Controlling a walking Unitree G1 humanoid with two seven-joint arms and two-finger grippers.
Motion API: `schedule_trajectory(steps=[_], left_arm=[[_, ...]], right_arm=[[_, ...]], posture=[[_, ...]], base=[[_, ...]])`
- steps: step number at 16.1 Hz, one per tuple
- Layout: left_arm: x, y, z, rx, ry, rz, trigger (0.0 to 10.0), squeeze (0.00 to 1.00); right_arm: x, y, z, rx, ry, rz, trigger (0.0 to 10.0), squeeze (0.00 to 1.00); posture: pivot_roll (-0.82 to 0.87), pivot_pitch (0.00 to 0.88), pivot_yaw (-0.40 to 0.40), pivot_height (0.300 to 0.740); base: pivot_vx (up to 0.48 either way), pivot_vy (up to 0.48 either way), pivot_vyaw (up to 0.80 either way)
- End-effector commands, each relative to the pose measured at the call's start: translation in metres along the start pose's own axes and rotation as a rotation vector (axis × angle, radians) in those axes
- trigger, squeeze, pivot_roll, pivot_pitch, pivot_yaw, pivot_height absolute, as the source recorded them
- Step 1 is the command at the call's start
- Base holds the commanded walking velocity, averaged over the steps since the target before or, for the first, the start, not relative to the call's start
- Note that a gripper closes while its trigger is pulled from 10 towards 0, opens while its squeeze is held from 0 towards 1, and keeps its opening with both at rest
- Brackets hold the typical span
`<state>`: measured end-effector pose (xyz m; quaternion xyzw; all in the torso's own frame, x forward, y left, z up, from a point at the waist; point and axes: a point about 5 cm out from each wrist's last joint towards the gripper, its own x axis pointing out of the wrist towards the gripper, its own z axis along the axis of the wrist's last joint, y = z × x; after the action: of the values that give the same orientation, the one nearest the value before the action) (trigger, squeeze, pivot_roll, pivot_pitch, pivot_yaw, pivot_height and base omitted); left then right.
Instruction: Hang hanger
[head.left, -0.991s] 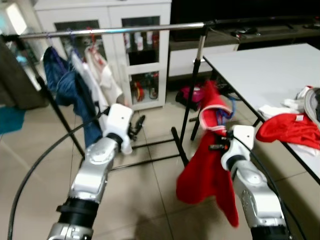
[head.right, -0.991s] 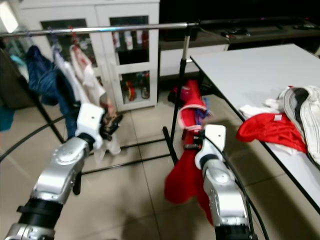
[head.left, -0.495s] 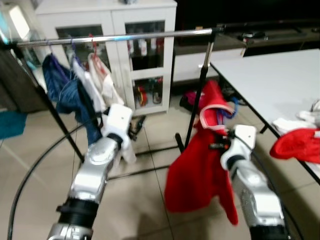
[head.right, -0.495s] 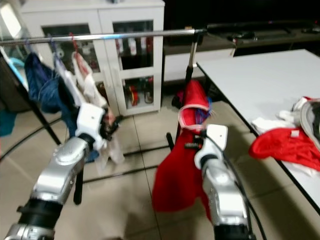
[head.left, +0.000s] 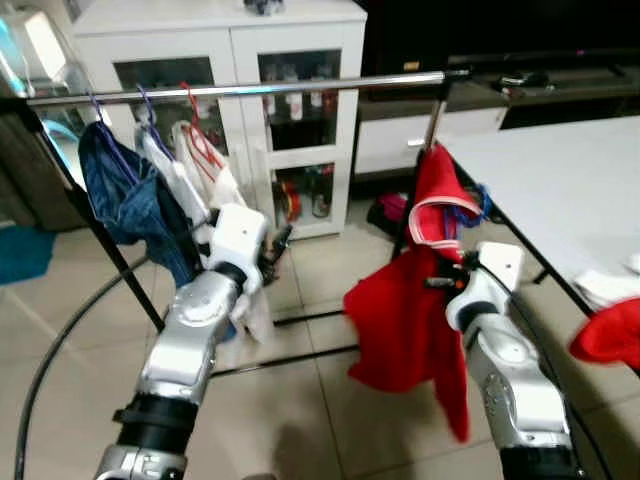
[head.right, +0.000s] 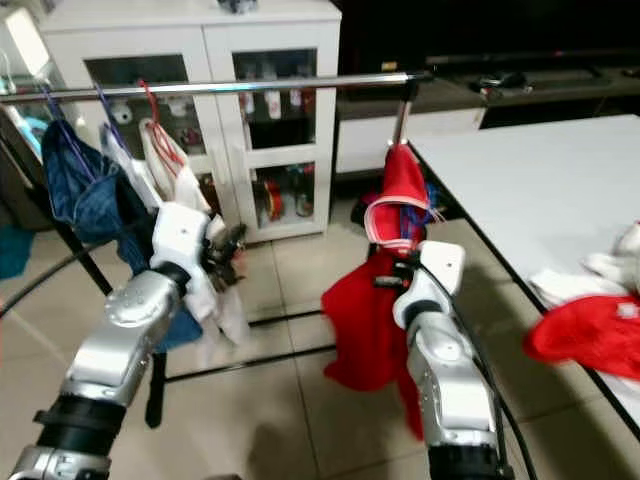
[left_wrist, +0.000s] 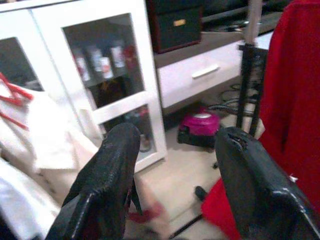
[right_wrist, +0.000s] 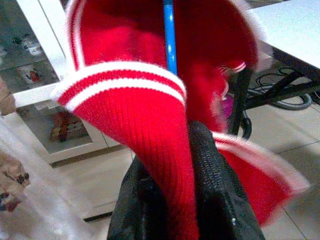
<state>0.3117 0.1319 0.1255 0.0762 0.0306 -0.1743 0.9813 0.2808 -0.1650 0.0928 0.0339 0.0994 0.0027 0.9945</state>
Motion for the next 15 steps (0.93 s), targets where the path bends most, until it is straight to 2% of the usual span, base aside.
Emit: schedule_trajectory(steps=[1, 4, 5, 6, 7, 12, 15], left_arm=[[0.003, -0.009, 0.006, -0.002, -0.021, -0.028, 10.0, 0.0], [0.003, -0.009, 0.008, 0.0, -0.024, -0.028, 10.0, 0.0], [0.002, -0.009, 0.009, 0.005, -0.026, -0.029, 10.0, 0.0], [0.002, -0.009, 0.009, 0.012, -0.028, -0.032, 10.0, 0.0], [0.002, -0.01, 0.011, 0.016, -0.031, -0.035, 10.0, 0.0], [0.001, -0.009, 0.011, -0.004, -0.018, -0.026, 10.0, 0.0], [0.0, -0.008, 0.014, -0.014, -0.018, -0.018, 10.0, 0.0]], right_arm=[[0.001, -0.013, 0.015, -0.041, -0.067, -0.073, 10.0, 0.0], [0.002, -0.013, 0.018, -0.005, -0.078, -0.059, 10.0, 0.0], [0.001, -0.011, 0.02, -0.021, -0.089, -0.053, 10.0, 0.0], [0.002, -0.009, 0.02, -0.087, -0.091, -0.035, 10.0, 0.0], [0.002, -0.006, 0.02, -0.111, -0.088, -0.012, 10.0, 0.0], [0.004, -0.001, 0.021, -0.119, -0.083, 0.014, 10.0, 0.0], [0.005, -0.003, 0.024, -0.146, -0.095, 0.002, 10.0, 0.0]], posture=[[0.05, 0.0, 0.007, 0.74], [0.05, 0.0, 0.004, 0.74], [0.05, 0.0, 0.0, 0.74], [0.05, 0.0, 0.0, 0.74], [0.05, 0.0, -0.003, 0.74], [0.06, 0.0, -0.008, 0.74], [0.06, 0.0, -0.009, 0.74]], base=[[0.382, 0.0, 0.0], [0.38, 0.0, 0.0], [0.379, 0.0, 0.0], [0.379, 0.0, 0.0], [0.379, 0.0, 0.0], [0.381, 0.0, 0.74], [0.379, 0.0, 0.0]])
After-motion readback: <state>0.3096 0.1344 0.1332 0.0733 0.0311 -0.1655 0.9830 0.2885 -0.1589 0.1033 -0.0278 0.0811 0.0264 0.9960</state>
